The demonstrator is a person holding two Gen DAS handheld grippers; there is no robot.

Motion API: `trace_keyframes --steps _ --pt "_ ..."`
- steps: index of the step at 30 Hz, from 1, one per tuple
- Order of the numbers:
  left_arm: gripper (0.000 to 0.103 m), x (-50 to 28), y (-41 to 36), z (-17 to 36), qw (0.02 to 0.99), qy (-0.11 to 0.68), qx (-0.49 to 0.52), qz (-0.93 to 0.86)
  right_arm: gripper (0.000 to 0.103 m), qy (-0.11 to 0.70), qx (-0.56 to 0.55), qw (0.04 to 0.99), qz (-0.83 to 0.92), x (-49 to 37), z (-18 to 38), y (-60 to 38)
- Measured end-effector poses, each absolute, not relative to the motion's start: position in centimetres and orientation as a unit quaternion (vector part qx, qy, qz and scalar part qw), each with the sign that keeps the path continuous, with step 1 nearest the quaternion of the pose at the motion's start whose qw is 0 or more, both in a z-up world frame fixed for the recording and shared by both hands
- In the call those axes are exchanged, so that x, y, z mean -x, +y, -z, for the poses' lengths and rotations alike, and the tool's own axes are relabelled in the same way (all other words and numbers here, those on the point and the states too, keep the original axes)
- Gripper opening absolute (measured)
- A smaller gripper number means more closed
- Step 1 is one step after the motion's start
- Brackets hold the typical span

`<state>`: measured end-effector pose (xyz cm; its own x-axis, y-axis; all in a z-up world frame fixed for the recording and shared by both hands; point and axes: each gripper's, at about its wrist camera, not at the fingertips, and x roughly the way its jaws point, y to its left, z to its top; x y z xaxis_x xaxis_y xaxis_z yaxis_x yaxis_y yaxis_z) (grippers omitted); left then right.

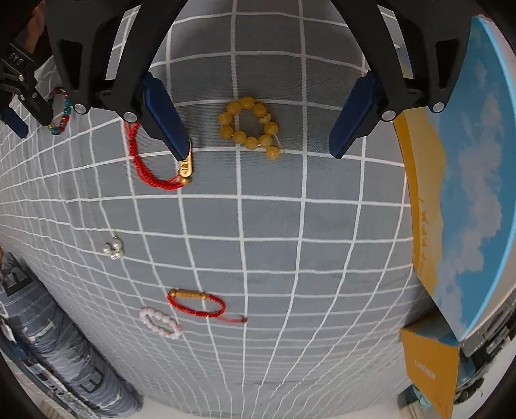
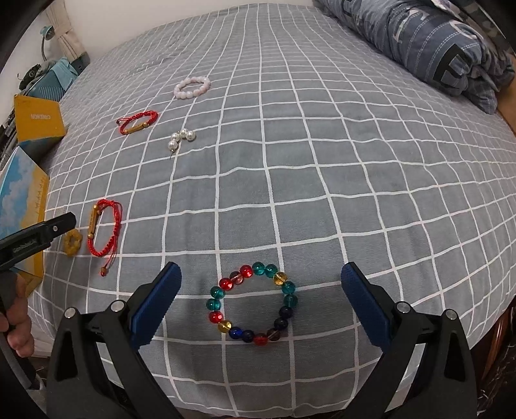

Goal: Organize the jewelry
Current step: 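Move both open tools back over the remaining bracelets on the bed, then grasp the yellow amber bracelet with the left tool while the right tool grasps the multicolour bracelet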

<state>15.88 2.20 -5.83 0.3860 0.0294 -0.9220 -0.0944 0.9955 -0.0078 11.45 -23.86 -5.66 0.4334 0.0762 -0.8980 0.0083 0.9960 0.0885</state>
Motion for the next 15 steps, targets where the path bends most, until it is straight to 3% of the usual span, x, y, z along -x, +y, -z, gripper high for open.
trace_keyframes --steps 7,15 --pt "0.079 -16.4 2.6 7.6 0.819 0.572 0.034 -0.04 0.095 0.544 -0.039 0.838 -0.025 -11.8 6.4 -23.7" --pt "0.063 -17.3 3.5 8.4 0.808 0.586 0.045 -0.039 0.084 0.556 -0.033 0.83 -0.033 -11.9 6.8 -23.4"
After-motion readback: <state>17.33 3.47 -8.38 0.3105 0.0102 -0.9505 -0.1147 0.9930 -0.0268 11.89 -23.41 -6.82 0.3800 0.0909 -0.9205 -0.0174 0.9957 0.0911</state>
